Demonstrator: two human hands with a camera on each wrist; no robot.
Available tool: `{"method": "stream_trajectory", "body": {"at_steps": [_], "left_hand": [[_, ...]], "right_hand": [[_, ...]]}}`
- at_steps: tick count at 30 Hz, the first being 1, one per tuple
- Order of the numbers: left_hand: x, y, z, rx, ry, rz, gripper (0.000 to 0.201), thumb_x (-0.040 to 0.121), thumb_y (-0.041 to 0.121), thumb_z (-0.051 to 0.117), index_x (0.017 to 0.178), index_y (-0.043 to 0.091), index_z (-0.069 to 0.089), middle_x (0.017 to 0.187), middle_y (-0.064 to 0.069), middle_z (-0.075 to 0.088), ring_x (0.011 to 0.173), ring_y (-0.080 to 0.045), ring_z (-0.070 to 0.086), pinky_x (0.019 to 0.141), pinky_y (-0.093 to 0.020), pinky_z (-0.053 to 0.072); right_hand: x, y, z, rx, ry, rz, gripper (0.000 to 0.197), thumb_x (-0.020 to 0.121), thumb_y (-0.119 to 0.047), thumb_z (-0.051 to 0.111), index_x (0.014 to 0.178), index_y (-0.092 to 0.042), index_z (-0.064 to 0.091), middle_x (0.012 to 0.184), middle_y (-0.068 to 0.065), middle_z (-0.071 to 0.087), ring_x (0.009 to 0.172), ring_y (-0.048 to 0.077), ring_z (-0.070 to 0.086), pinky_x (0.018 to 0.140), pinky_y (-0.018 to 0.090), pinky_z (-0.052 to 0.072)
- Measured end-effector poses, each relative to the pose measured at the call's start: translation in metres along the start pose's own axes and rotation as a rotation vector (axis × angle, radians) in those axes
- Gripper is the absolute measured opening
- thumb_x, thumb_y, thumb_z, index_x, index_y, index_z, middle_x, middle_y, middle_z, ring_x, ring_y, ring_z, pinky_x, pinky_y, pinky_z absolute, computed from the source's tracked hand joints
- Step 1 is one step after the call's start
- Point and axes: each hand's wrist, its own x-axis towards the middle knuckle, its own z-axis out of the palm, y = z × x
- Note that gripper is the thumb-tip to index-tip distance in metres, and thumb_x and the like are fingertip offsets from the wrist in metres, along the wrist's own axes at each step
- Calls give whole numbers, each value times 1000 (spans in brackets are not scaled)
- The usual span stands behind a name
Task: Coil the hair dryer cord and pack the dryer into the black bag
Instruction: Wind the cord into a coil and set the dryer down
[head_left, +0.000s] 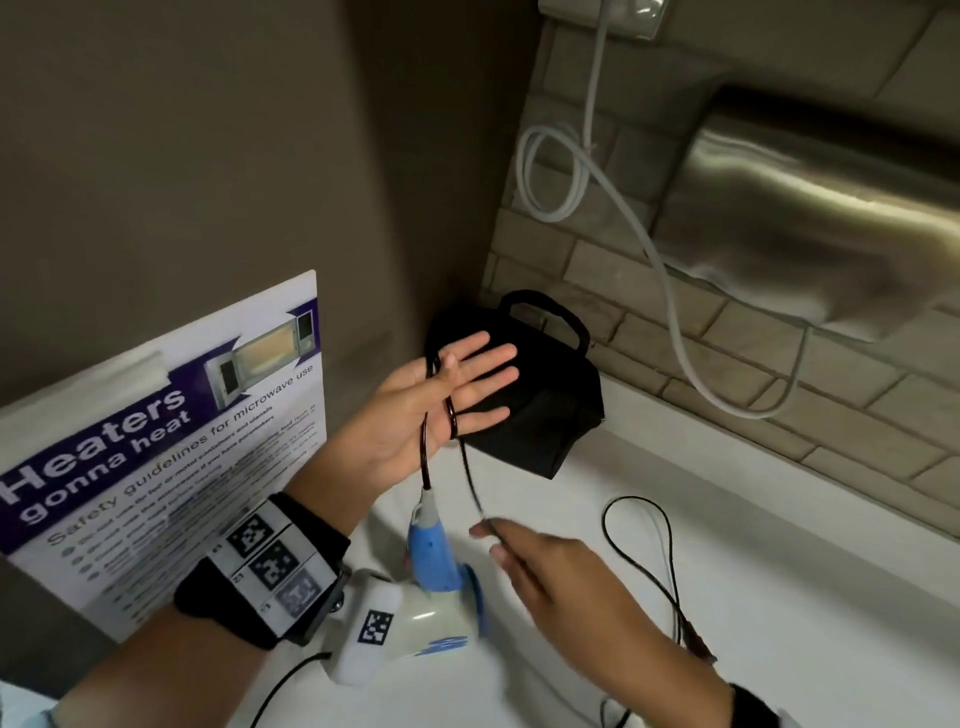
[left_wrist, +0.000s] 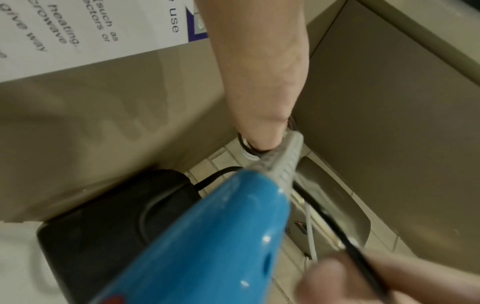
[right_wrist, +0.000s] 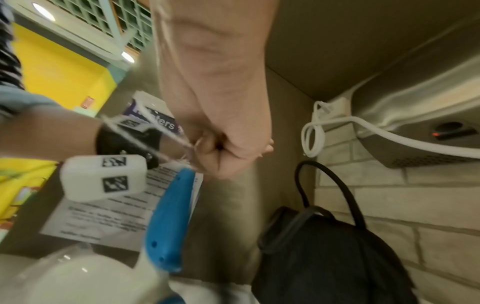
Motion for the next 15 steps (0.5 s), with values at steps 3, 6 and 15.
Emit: {"method": "stream_trajectory", "body": {"at_steps": [3,6,15], "left_hand": [[2,0,-2,-2,71,8,44,102,18,28,144,6,32,139,-14,53,126,-30,53,99,-49,47],[-3,-4,1,75,95,-18,44,103,22,25,144,7,31,139,-14,53,124,-30,55,100,-46,47],[-16,-6,33,197,-10,-201,59,97,47,13,111,14,60,98,-4,75,97,-27,70,96,-49,47]], "right_hand": [[-16,-20,-8,-98,4,-9,31,89,-44,28,114,-37,44,106,-7,66,93,21,60,77,31,48],[-18,-35,-34,-109,192,-77,17,90,-37,42,102,-37,53,97,-14,68,82,13,63,69,30,52],[49,-42,-100,-252,553,-214,23,83,-31,45,87,-27,67,80,-7,58,71,14,57,53,28,41]]}}
